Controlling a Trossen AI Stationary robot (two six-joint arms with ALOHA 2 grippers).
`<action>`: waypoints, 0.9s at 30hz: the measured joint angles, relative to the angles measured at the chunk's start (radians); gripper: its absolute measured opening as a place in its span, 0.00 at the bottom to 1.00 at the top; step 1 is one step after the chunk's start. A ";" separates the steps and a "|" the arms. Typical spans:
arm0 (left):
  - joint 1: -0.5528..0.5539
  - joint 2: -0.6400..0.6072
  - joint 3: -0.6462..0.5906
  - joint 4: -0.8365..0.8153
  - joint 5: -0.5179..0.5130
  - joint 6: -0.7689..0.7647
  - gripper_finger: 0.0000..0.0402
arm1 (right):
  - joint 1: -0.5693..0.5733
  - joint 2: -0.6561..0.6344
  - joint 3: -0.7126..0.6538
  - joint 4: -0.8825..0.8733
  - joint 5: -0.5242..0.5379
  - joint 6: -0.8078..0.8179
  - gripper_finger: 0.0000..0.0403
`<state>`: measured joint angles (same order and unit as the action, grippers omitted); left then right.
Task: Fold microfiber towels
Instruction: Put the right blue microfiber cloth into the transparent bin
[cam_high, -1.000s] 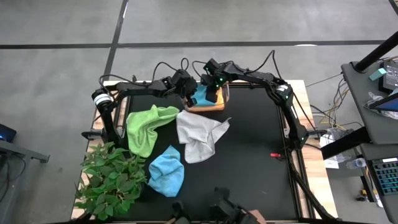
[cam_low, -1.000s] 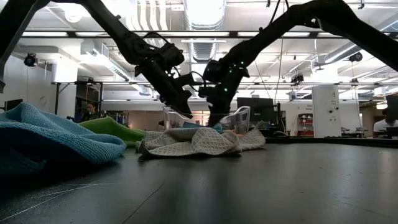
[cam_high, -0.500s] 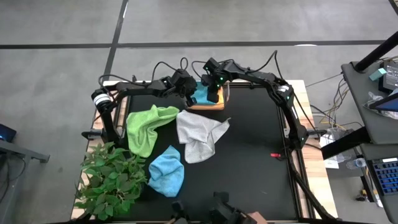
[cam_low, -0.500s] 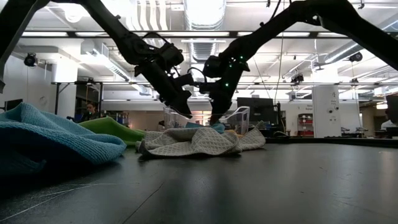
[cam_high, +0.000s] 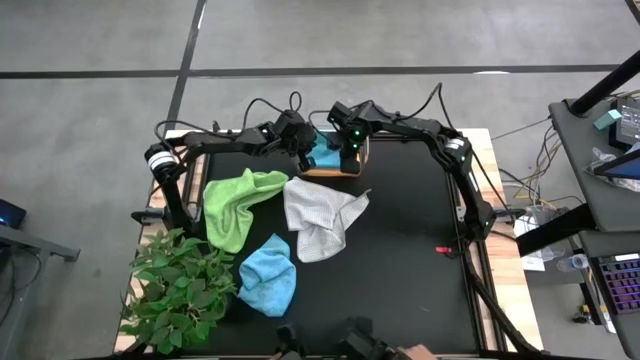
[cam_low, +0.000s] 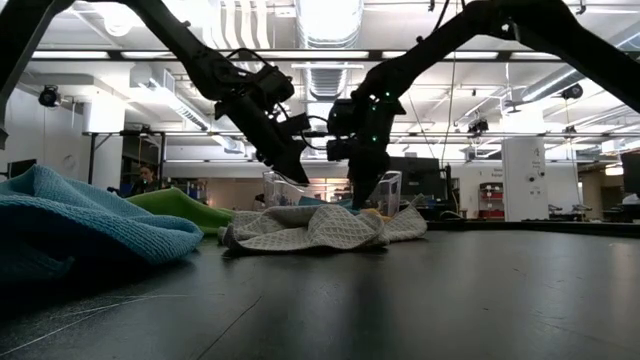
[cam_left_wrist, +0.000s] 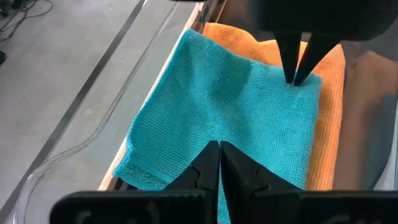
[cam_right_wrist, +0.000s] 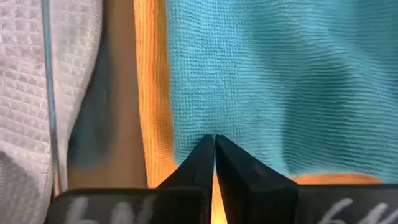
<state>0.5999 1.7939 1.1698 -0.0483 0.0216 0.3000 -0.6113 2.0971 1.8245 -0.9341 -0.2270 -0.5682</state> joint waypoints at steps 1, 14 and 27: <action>0.000 0.000 0.000 0.000 0.000 0.000 0.00 | 0.000 -0.004 0.003 -0.003 0.012 -0.001 0.02; 0.000 -0.001 0.000 0.005 0.002 0.000 0.00 | -0.001 0.014 0.003 0.091 0.010 -0.008 0.02; 0.000 -0.001 0.000 0.006 0.002 0.000 0.00 | -0.002 0.001 0.003 -0.034 0.019 -0.051 0.02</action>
<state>0.6003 1.7927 1.1698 -0.0422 0.0238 0.3000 -0.6136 2.0983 1.8273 -0.9683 -0.2077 -0.6195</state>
